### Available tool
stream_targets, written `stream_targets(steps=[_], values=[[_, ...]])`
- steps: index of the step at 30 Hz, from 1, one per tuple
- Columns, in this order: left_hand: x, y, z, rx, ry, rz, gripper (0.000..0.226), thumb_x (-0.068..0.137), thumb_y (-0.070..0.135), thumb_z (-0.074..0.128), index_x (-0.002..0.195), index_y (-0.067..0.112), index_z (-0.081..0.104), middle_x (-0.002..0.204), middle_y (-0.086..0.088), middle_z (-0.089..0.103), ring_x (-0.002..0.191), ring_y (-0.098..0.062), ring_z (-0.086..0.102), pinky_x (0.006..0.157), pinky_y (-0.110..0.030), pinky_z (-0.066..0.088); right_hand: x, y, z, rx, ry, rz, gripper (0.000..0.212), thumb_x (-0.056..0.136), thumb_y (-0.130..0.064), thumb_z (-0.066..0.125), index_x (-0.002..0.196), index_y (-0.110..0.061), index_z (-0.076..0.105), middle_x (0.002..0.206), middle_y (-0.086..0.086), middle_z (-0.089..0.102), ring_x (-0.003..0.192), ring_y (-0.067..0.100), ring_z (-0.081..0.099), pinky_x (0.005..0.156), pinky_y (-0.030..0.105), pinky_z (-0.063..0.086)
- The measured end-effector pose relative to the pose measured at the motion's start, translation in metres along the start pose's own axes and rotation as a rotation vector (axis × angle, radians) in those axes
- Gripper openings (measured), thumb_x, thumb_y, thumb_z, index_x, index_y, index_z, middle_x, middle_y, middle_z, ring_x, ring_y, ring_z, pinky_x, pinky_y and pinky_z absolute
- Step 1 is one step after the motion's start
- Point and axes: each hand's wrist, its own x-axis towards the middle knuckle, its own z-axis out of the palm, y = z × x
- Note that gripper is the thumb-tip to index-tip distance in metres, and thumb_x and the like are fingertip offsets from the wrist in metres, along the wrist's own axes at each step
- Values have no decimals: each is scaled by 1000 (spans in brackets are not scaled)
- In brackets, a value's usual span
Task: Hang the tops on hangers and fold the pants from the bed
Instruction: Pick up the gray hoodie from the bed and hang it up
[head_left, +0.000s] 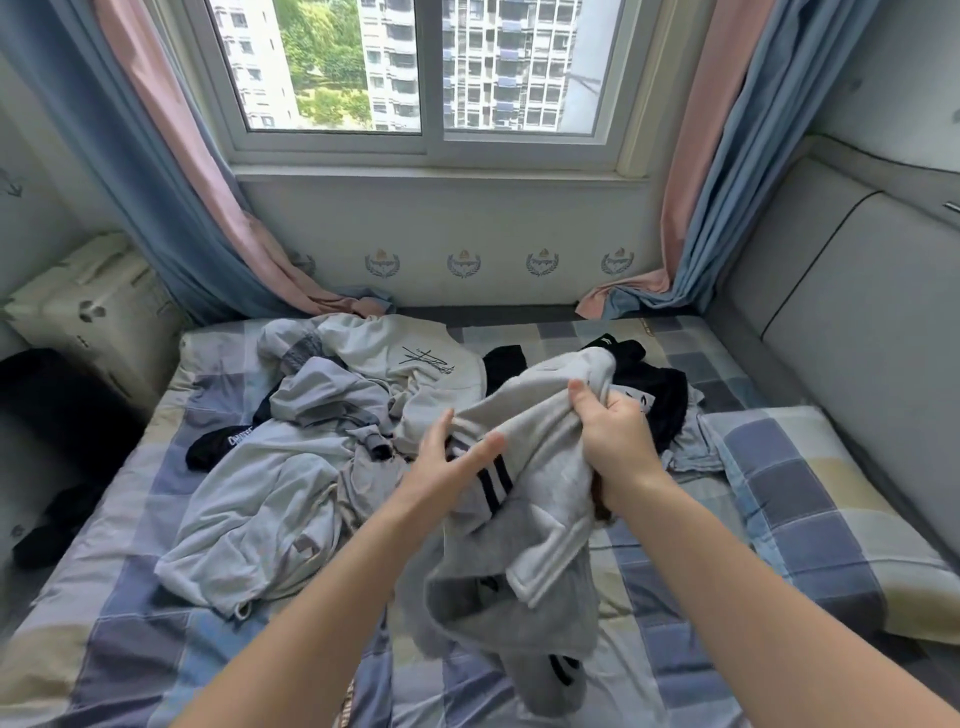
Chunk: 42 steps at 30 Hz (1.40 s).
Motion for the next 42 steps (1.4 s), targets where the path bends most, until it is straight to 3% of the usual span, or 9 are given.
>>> stream_targets(steps=[2,9,12,18,24,28,32,39,42], values=[[0,-18,4,-171,-123,6,56,81,56,74,126,30,53,118,-7,66,102,4,67,69,-11,50,-2,-11,0,84,23,12,39,102,-33,57,102,5,65,95,21,74,89,33,74,80,46,62],[2,-72,4,-21,-364,-67,45,86,13,78,123,34,63,112,19,73,107,1,66,82,-15,53,-7,-36,-9,379,60,-48,28,102,-31,57,101,-5,66,89,10,78,84,25,77,67,35,61],[10,-92,12,15,-170,-164,19,93,5,69,111,7,68,96,-2,73,91,-15,69,77,-26,55,-4,-40,-16,460,97,-64,24,102,-30,57,101,-8,67,84,5,78,83,23,76,69,35,62],[27,-55,8,-354,339,-304,22,106,19,45,104,14,66,97,-20,68,77,-31,65,62,-40,59,9,-19,-37,587,188,40,29,104,-30,54,108,-4,65,94,13,75,75,23,76,61,33,61],[42,-2,-4,-527,516,-170,26,104,13,44,91,16,66,103,-14,68,95,-28,63,92,-46,54,11,25,-45,740,251,350,26,108,-29,45,100,-8,58,71,12,72,52,20,70,43,31,57],[37,14,2,-507,440,-158,24,104,15,45,102,11,69,100,-13,69,94,-27,65,90,-42,55,9,49,-45,571,162,482,21,108,-24,40,112,-14,58,82,7,67,70,21,65,58,34,54],[29,22,16,-399,343,-80,23,103,12,49,91,9,69,87,-14,68,88,-27,64,86,-40,54,0,50,-36,215,58,377,53,99,-29,59,147,-18,41,142,-1,49,129,19,47,105,43,36],[8,35,21,-291,155,18,20,97,13,62,85,1,71,87,-20,67,82,-27,59,81,-41,48,-37,38,-3,-211,-420,-137,45,93,-27,71,133,-32,51,130,-7,61,115,5,61,90,21,51],[0,42,15,-137,119,132,28,94,14,63,84,-12,62,77,-17,57,75,-24,50,72,-40,42,-45,44,14,-322,-343,-234,28,91,-42,68,116,-37,59,115,-16,66,103,2,64,85,23,53]])
